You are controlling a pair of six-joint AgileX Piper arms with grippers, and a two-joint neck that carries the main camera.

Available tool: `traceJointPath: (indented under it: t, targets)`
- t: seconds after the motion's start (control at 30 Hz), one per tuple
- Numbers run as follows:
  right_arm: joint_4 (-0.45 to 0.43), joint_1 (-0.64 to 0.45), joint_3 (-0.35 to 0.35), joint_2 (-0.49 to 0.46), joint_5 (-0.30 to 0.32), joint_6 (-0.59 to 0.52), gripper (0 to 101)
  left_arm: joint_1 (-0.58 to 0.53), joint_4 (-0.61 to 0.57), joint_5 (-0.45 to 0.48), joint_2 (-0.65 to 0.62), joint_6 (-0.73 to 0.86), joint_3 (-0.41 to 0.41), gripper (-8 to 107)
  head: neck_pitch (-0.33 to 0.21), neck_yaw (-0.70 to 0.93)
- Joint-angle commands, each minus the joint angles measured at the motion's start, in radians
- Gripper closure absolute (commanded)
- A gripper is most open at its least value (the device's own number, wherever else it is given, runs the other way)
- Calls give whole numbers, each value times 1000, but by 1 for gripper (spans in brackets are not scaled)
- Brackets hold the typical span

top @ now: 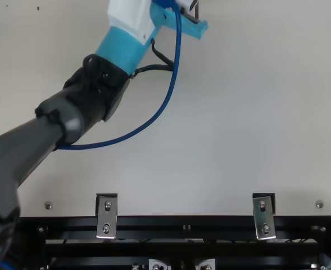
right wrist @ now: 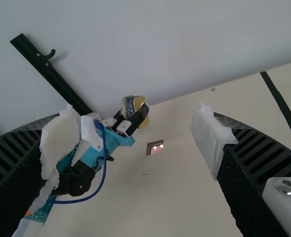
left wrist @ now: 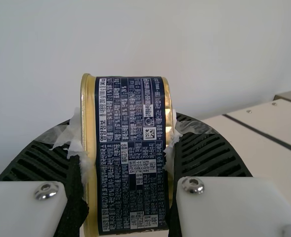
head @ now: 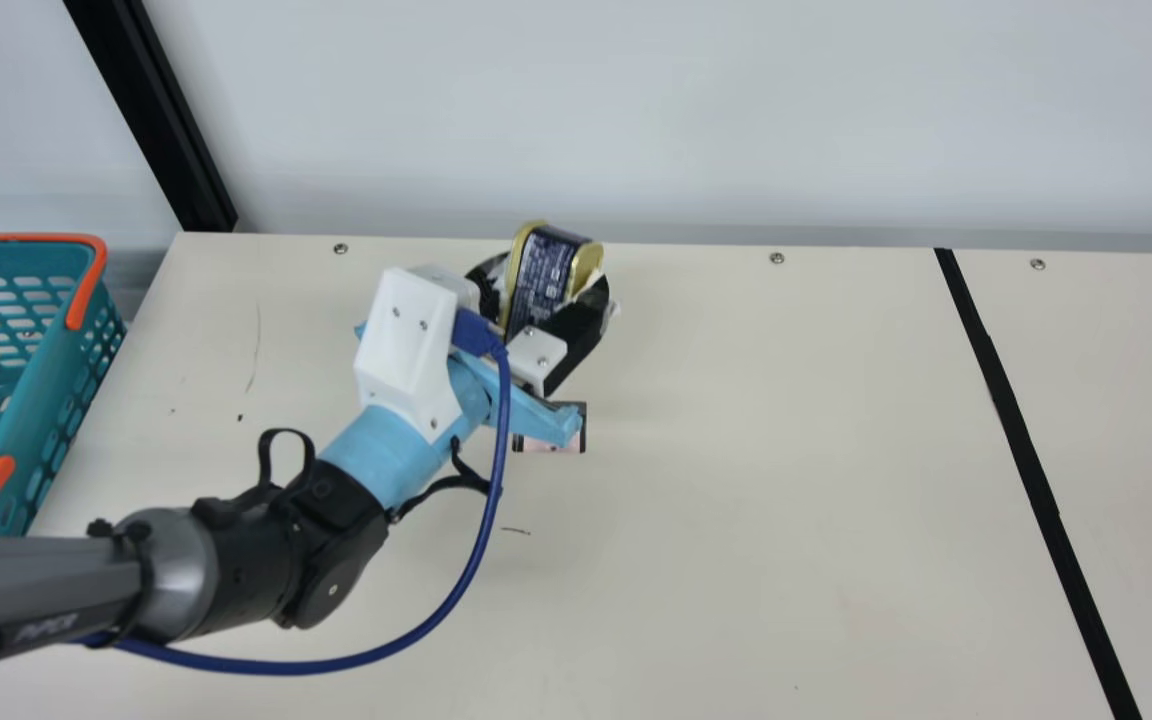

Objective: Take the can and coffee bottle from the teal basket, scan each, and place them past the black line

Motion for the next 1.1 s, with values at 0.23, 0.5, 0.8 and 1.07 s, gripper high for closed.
traceJointPath:
  t: [0.23,0.5,0.8,1.07]
  targets:
    - [0,0,0,0,0,0,0,32,167,135,-244,-39,-51,89,-9,-3]
    - [0,0,0,0,0,0,0,33,169,130,-244,-41,-50,89,-9,-3]
    - [0,0,0,0,0,0,0,32,174,147,-249,-46,-63,89,-9,-3]
    - [0,0,0,0,0,0,0,64,273,342,-324,-147,-175,89,-9,-3]
